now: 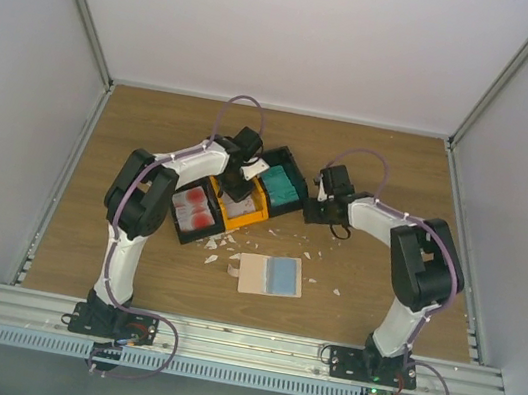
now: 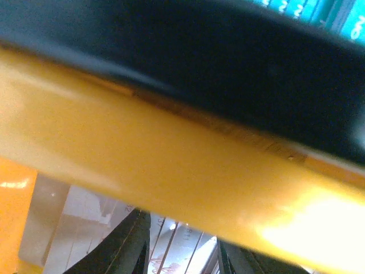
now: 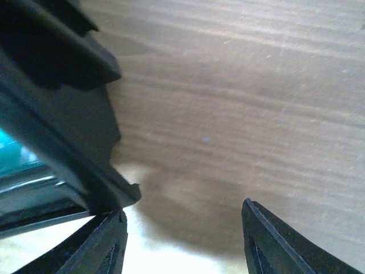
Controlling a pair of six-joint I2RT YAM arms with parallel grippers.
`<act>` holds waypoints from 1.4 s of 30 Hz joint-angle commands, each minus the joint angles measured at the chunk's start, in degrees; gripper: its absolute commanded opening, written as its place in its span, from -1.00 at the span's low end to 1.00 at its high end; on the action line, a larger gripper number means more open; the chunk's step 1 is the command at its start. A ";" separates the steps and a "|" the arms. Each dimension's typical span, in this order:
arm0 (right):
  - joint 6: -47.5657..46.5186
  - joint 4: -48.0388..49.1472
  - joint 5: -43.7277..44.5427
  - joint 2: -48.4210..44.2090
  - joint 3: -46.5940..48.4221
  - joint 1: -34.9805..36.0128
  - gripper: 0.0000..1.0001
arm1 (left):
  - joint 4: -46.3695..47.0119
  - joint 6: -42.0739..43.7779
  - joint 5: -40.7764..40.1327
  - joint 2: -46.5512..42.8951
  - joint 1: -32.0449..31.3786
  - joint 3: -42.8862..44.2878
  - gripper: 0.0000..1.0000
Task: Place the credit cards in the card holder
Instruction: Adjust the storage box at the center of the board, then pick up the credit card from the storage box.
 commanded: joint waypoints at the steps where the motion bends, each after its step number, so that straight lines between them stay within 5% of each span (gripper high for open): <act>1: -1.36 0.53 5.70 2.73 3.44 -1.52 0.12 | -2.48 -0.92 2.73 0.44 -0.05 0.66 -0.29; 14: 0.83 0.99 0.21 -1.65 -0.49 -1.43 0.12 | -0.60 -5.48 13.60 -5.90 -0.10 -2.08 -0.23; 32: 1.70 1.54 -3.32 -1.18 -1.94 0.43 0.13 | -2.20 -5.98 11.55 -1.32 -1.00 -3.10 -0.09; 42: 2.34 1.40 -2.97 -1.71 -1.84 0.55 0.13 | -2.85 -4.79 13.97 -2.69 -2.29 -2.99 -0.40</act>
